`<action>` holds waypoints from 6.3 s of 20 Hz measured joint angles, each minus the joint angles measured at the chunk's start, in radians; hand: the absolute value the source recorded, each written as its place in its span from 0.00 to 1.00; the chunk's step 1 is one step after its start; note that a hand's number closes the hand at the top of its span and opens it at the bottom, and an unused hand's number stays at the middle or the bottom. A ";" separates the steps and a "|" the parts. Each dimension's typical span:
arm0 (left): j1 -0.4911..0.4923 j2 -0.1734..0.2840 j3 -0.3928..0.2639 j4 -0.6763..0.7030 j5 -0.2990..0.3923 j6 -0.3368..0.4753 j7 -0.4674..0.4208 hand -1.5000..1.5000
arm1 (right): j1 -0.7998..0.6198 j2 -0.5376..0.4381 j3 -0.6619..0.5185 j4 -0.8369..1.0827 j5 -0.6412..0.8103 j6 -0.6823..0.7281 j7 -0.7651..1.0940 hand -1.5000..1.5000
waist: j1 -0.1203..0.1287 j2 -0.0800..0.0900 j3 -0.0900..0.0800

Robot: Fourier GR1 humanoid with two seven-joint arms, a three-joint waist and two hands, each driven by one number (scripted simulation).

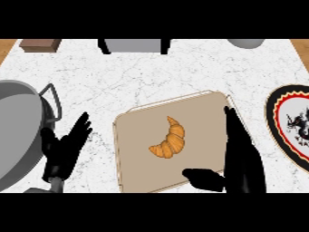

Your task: Pick the croissant from the tray and place it in the plate

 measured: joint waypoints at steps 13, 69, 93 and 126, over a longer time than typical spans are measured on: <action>-0.005 -0.019 0.025 0.010 -0.027 -0.018 0.002 0.50 | -0.181 0.015 0.107 0.265 -0.086 -0.058 0.099 0.00 | 0.001 0.000 0.002; 0.000 -0.086 0.064 -0.025 -0.108 -0.087 0.014 0.50 | -0.781 -0.350 -0.436 1.108 0.216 -0.321 0.150 1.00 | 0.054 0.036 -0.002; 0.003 -0.092 0.073 -0.024 -0.114 -0.067 0.030 0.50 | -0.635 -0.356 -1.057 1.057 0.909 -0.644 0.202 1.00 | 0.015 0.018 0.004; 0.012 -0.095 0.109 -0.019 -0.106 -0.084 0.042 0.50 | -0.411 -0.216 -1.358 1.125 0.253 -1.245 -0.213 0.00 | -0.010 -0.002 0.003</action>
